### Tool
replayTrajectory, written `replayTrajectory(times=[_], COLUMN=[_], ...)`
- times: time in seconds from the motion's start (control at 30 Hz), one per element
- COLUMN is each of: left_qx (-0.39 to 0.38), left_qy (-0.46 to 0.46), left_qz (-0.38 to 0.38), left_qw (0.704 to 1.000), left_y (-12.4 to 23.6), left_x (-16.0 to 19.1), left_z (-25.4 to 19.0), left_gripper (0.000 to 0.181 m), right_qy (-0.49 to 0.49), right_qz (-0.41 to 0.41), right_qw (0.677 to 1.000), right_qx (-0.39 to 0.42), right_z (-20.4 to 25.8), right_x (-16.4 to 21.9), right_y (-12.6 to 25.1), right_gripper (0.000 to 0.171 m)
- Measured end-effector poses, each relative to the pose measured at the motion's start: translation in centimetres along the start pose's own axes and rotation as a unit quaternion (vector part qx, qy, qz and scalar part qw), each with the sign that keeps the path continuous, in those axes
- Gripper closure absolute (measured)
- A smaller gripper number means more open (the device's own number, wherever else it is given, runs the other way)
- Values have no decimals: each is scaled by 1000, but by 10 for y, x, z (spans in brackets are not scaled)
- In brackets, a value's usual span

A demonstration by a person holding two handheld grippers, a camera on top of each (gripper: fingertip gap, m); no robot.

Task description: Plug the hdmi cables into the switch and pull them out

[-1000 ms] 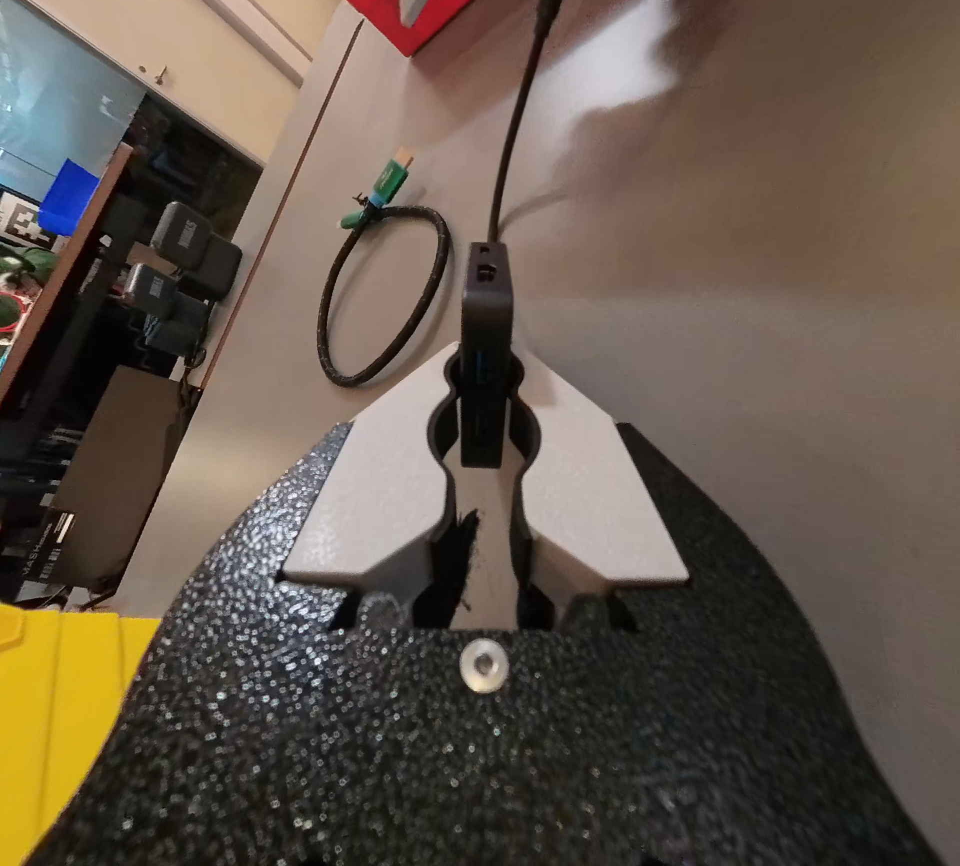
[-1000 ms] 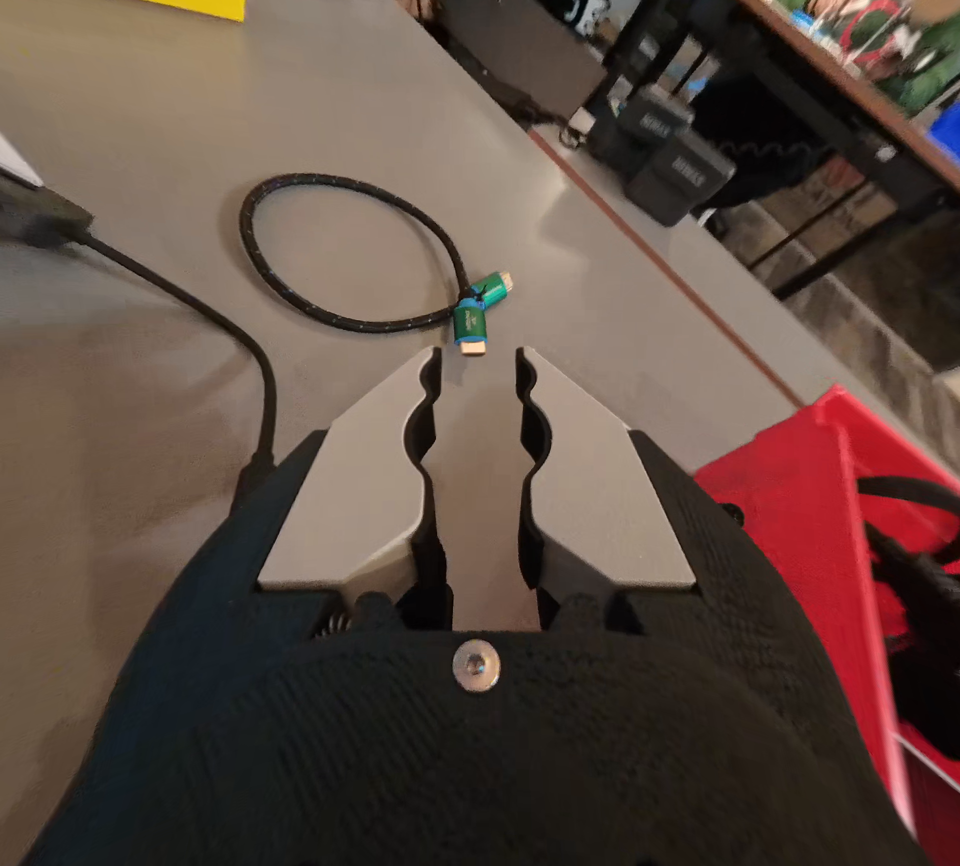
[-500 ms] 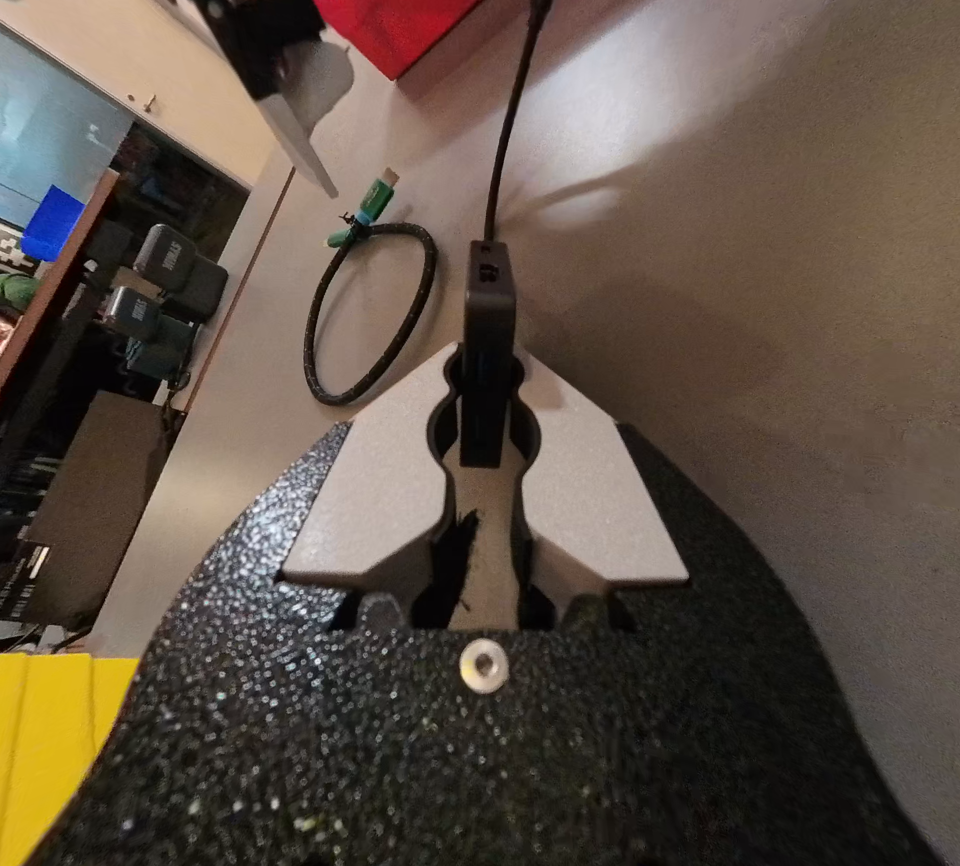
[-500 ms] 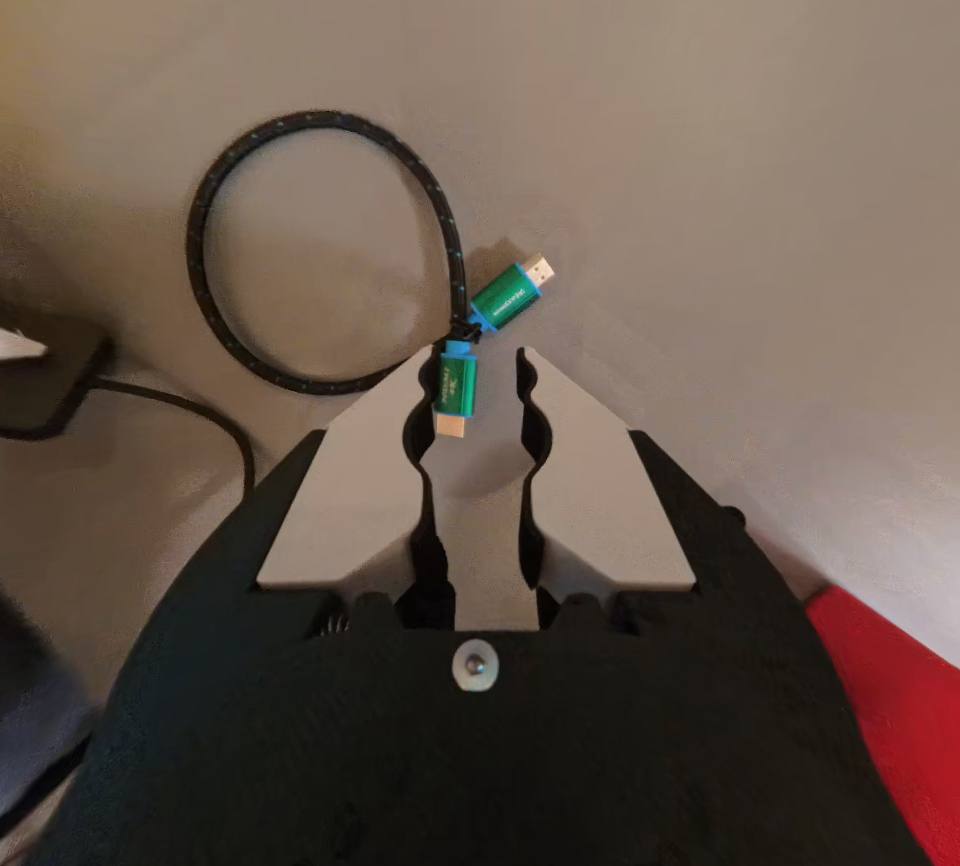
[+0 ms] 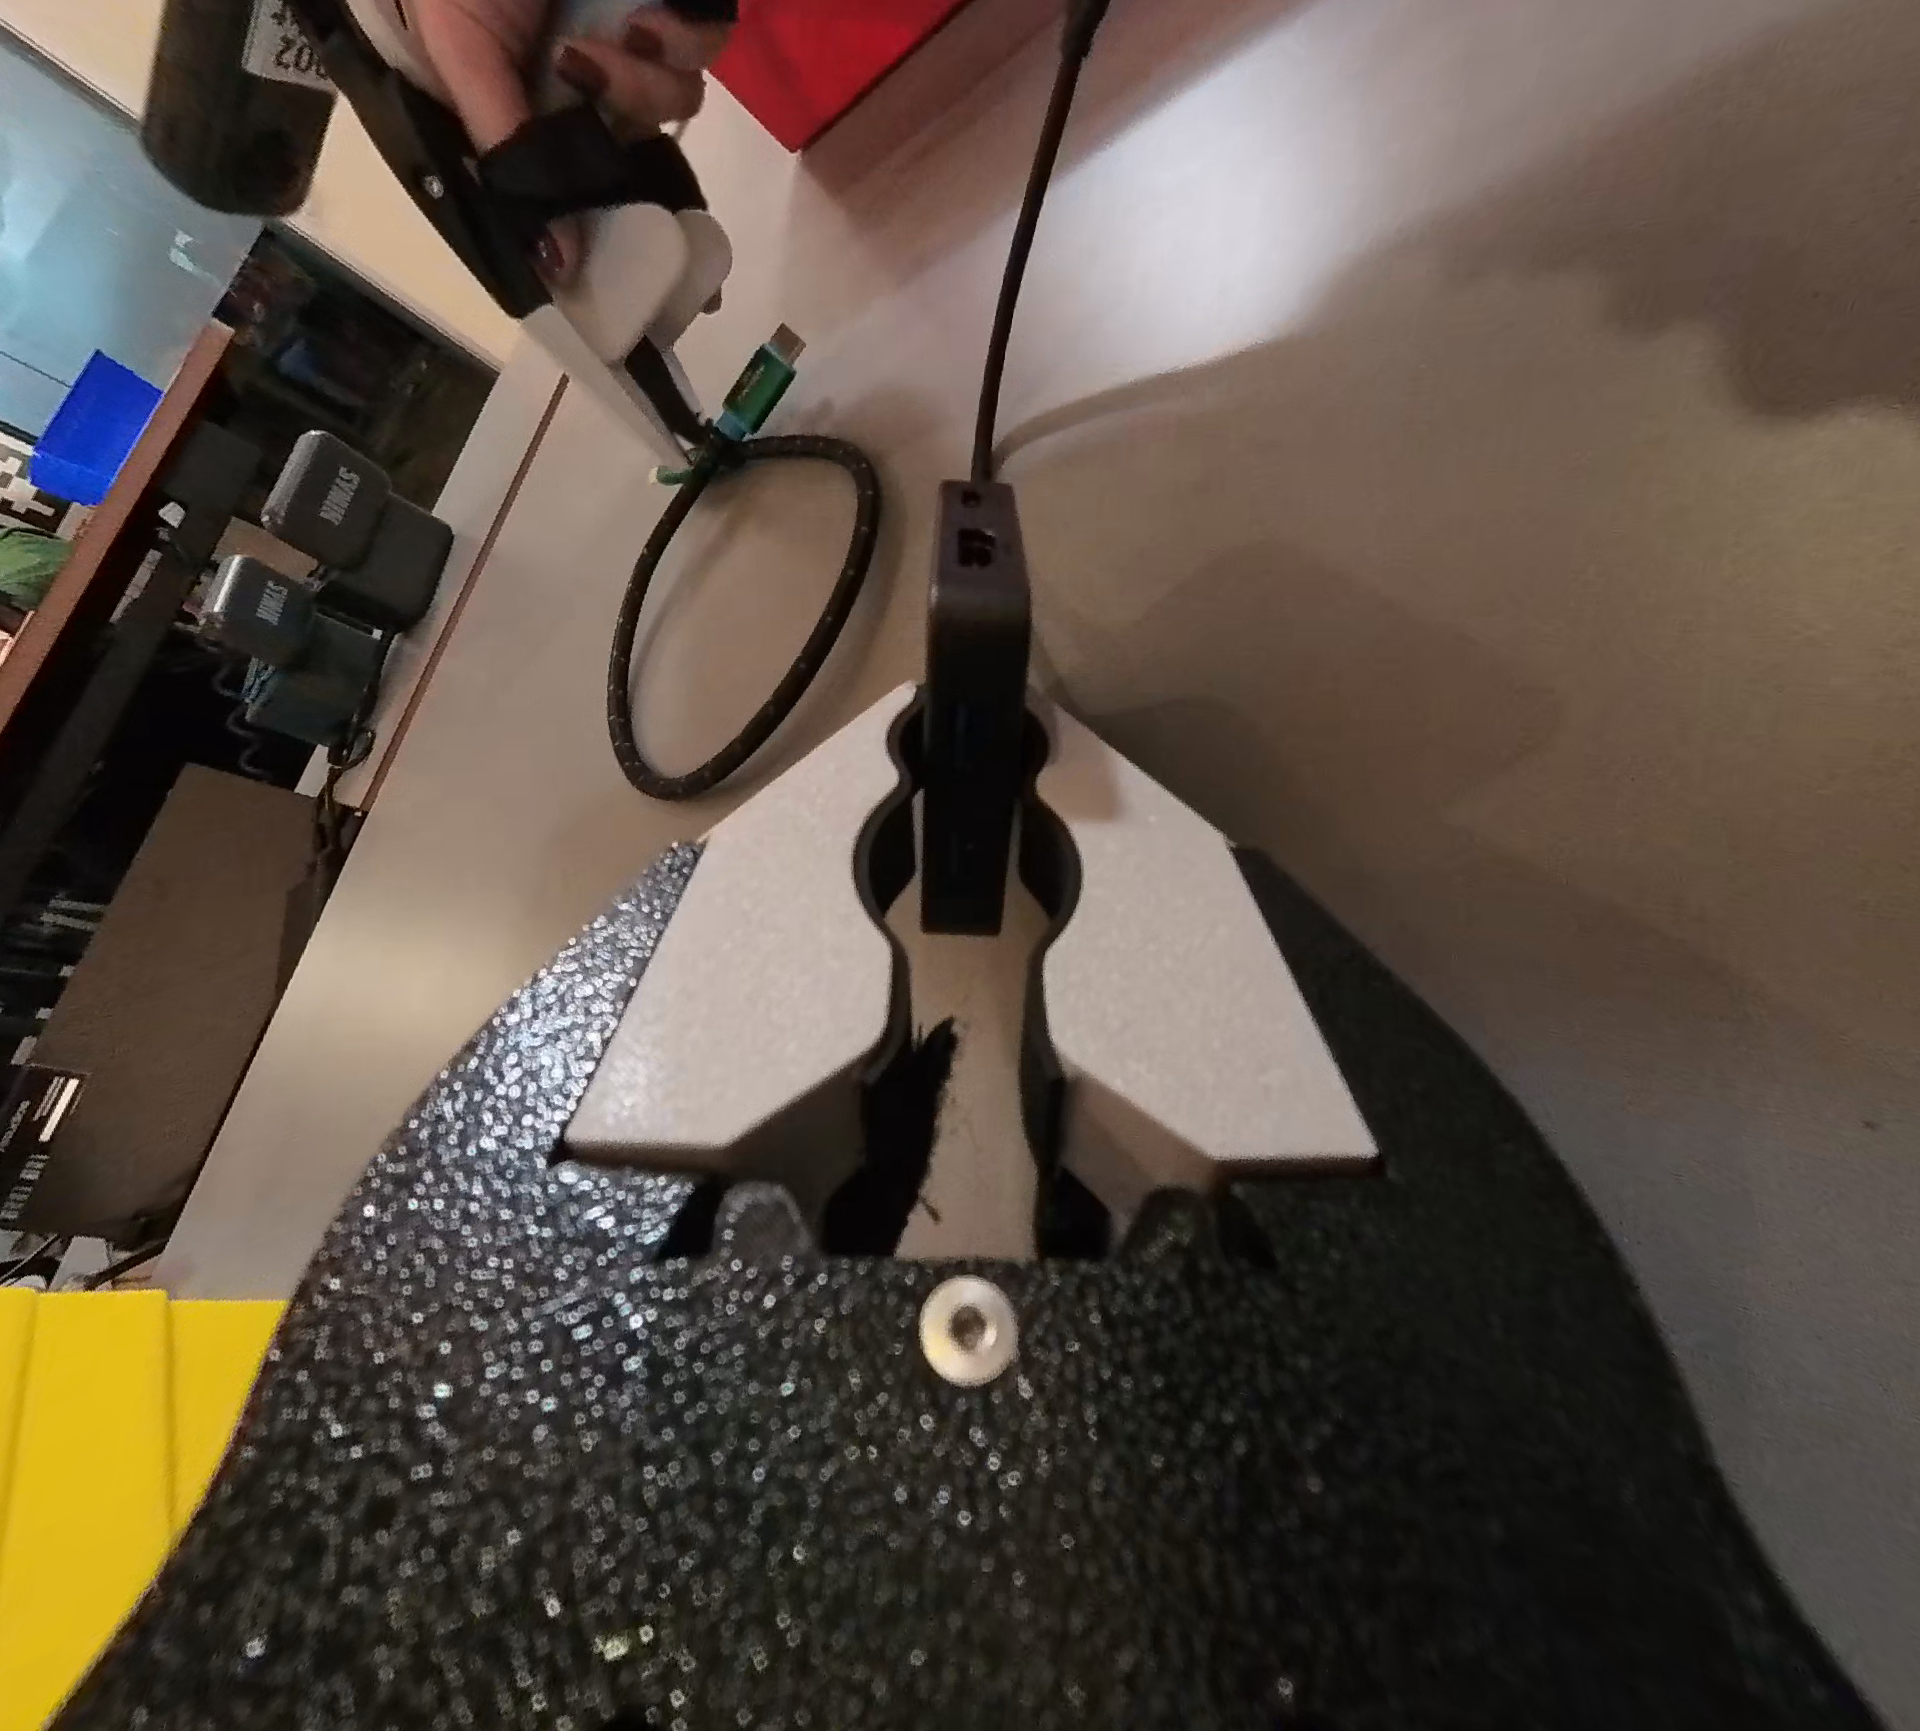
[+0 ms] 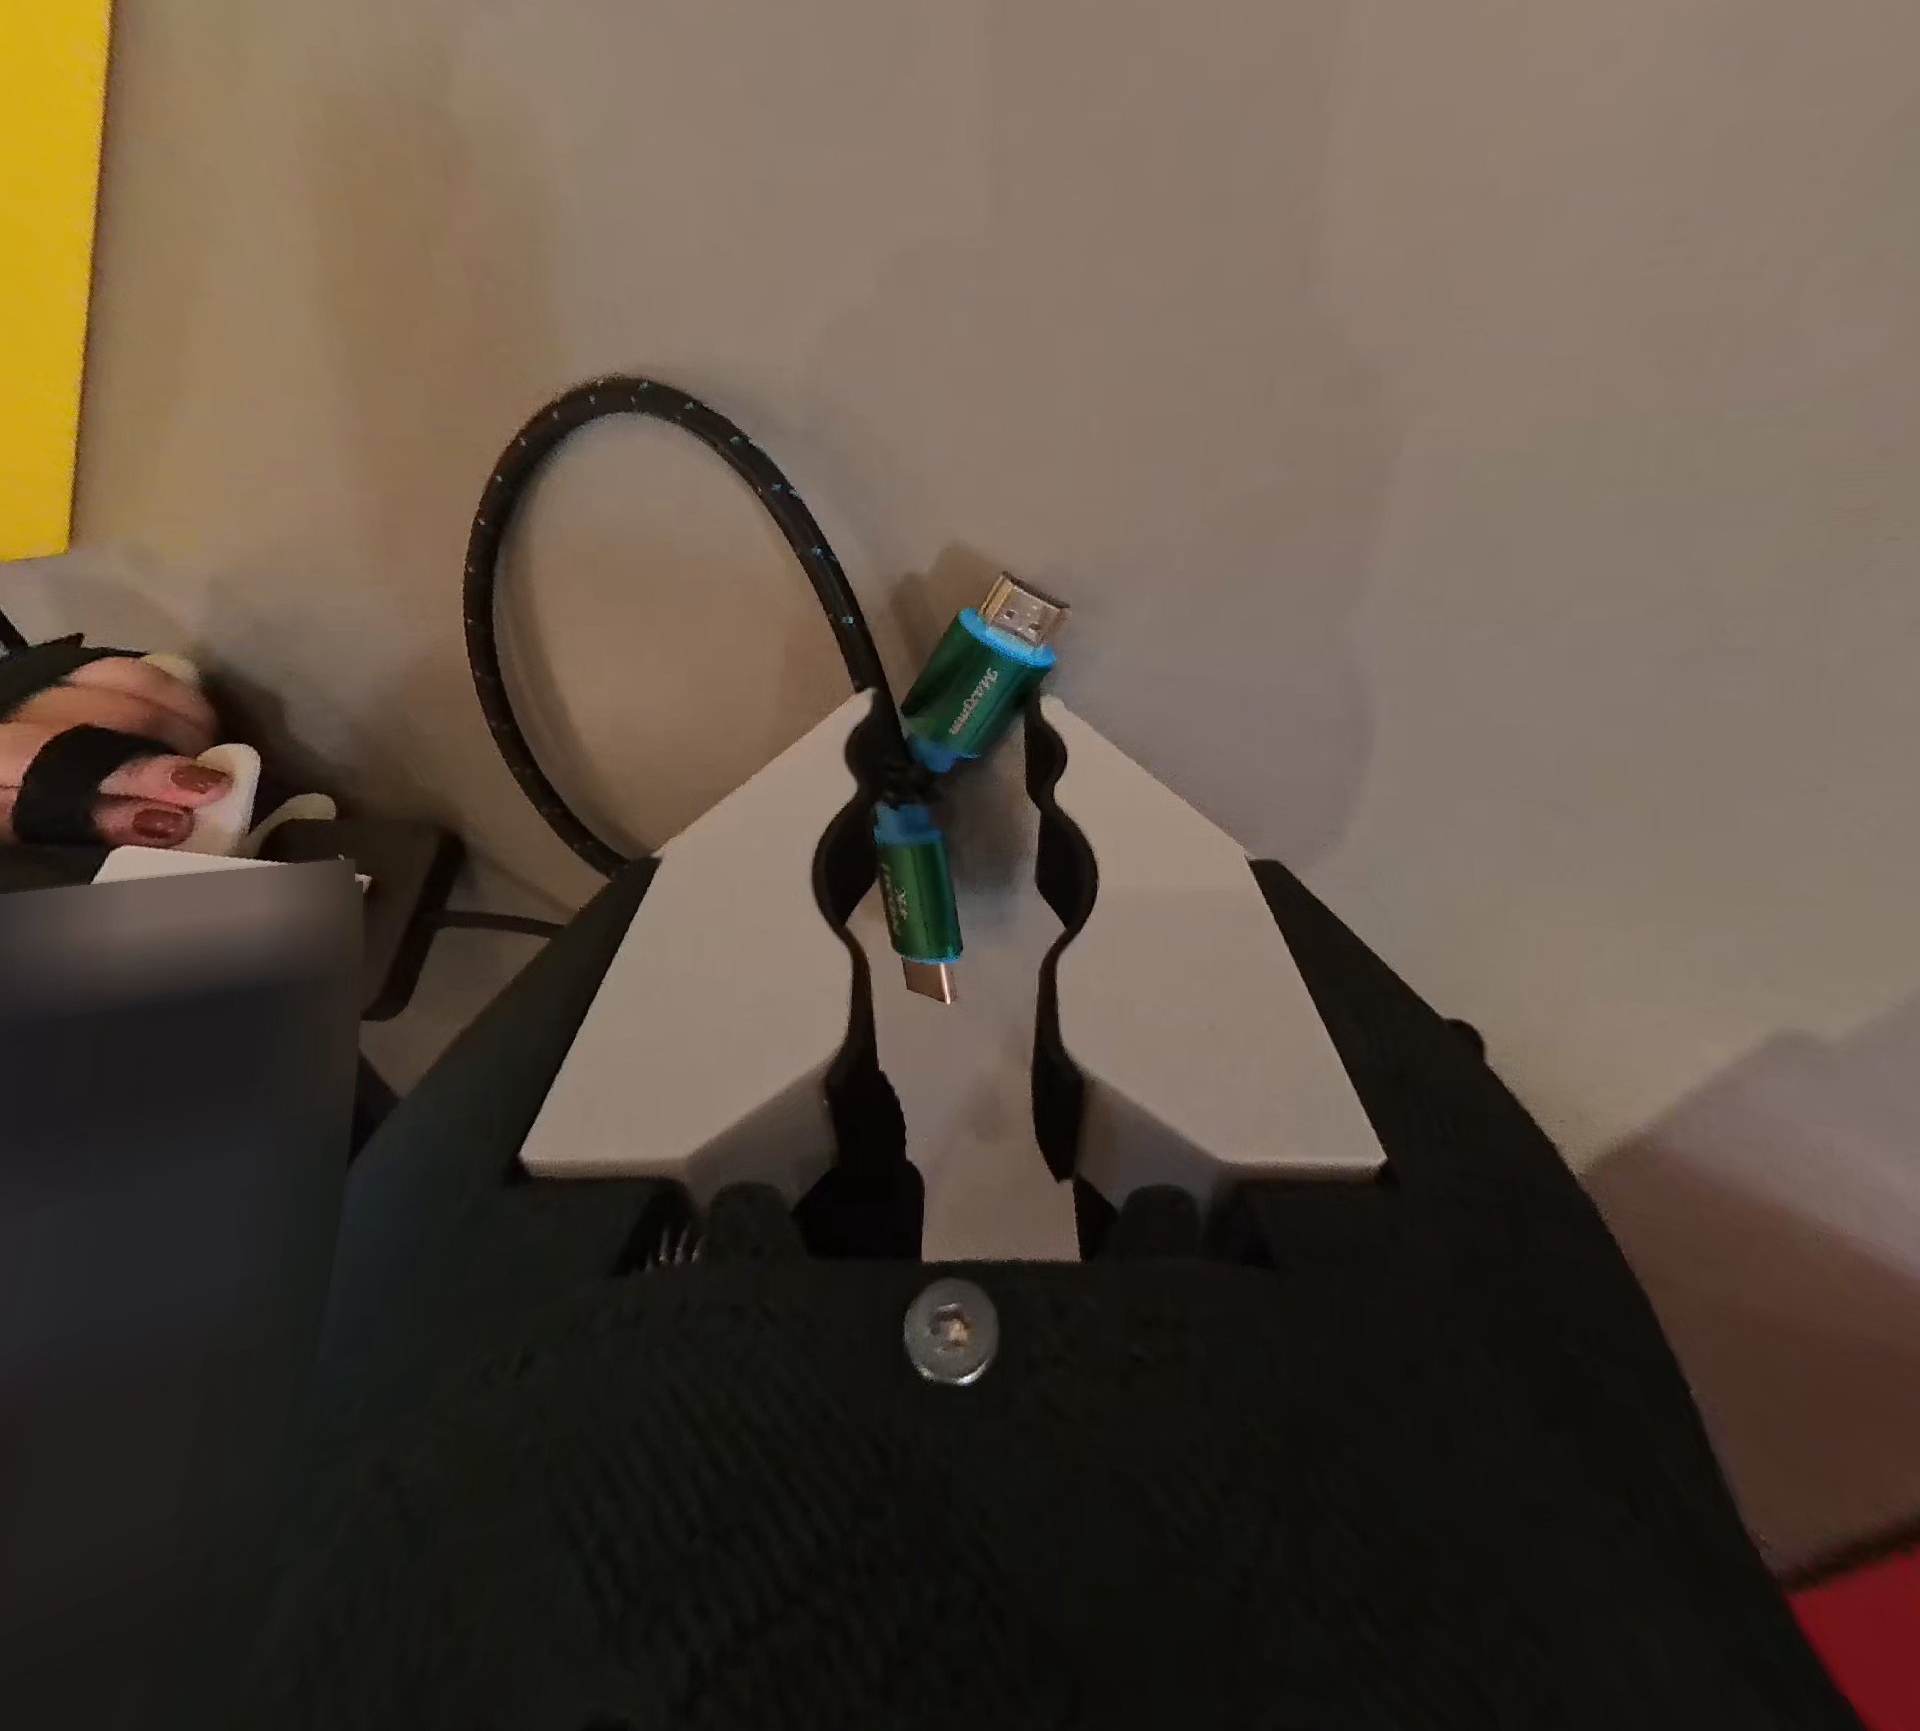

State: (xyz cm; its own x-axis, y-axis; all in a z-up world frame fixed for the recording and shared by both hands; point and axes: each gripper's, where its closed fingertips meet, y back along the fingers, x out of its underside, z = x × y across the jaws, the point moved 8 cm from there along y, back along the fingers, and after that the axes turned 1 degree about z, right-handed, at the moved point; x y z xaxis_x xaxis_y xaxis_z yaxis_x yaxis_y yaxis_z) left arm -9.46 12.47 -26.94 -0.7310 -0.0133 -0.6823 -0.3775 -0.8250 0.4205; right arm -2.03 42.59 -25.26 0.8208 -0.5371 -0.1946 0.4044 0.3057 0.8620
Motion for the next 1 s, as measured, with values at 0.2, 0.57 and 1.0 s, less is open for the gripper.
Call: replayTrajectory(times=[0.2, 0.57, 1.0], left_qx=[-2, -13, -14], left_qy=[2, 7, -19], left_qz=[2, 12, 10], left_qw=[1000, 1000, 1000], left_y=[0, 2, 10], left_x=[0, 3, -3], left_z=[0, 2, -7], left_gripper=[169, 169, 170], right_qy=[11, 138, 249], right_qz=[-29, -61, -8], right_qw=[999, 976, 949], right_qx=[25, 156, 195], right_z=[4, 25, 46], right_x=[4, 36, 88], right_y=[-2, 15, 6], right_gripper=[149, 171, 171])
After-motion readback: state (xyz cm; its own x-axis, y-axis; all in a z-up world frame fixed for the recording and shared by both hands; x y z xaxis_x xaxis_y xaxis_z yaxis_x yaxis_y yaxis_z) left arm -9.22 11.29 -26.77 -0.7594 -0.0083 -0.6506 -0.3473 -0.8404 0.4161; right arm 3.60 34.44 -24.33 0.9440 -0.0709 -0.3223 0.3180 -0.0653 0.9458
